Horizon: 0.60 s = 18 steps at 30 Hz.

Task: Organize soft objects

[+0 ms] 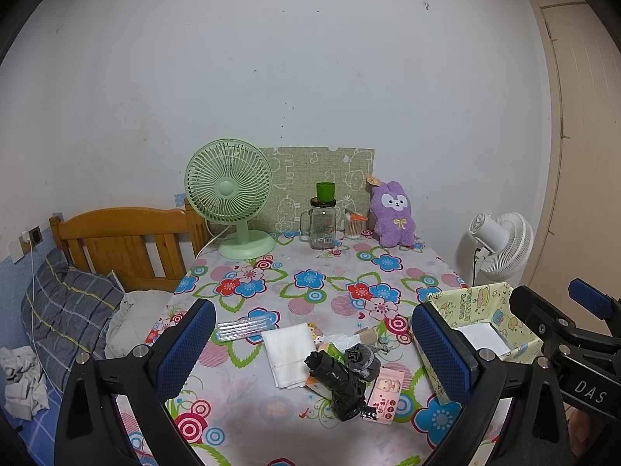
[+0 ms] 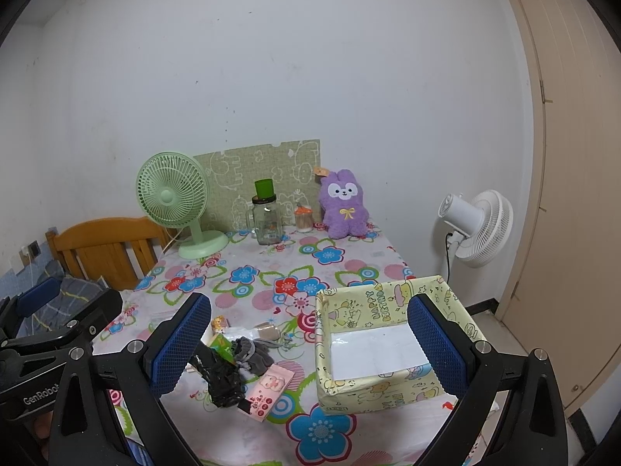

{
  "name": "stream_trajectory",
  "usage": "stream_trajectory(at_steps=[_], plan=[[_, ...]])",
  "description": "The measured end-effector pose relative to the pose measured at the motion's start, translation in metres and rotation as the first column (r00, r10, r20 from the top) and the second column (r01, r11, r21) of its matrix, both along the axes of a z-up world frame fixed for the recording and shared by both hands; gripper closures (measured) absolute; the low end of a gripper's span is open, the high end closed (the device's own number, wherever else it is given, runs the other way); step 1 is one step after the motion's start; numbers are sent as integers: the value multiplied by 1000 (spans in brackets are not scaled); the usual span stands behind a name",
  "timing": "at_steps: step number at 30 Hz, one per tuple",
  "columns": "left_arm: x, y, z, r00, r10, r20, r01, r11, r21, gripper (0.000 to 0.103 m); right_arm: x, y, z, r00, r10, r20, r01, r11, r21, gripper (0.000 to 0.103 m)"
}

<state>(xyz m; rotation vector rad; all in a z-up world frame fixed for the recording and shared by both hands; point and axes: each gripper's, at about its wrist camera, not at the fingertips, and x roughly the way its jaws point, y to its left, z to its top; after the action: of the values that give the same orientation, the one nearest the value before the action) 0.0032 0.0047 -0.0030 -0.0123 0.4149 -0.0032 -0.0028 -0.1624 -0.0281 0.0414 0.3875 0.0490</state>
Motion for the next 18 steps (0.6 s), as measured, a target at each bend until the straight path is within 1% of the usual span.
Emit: stream_trajectory(at_steps=[18], plan=[[3, -1, 1, 1000, -1, 3, 1, 1000, 7, 1, 1, 3, -1, 1000, 8, 0, -8, 1000, 6, 1]])
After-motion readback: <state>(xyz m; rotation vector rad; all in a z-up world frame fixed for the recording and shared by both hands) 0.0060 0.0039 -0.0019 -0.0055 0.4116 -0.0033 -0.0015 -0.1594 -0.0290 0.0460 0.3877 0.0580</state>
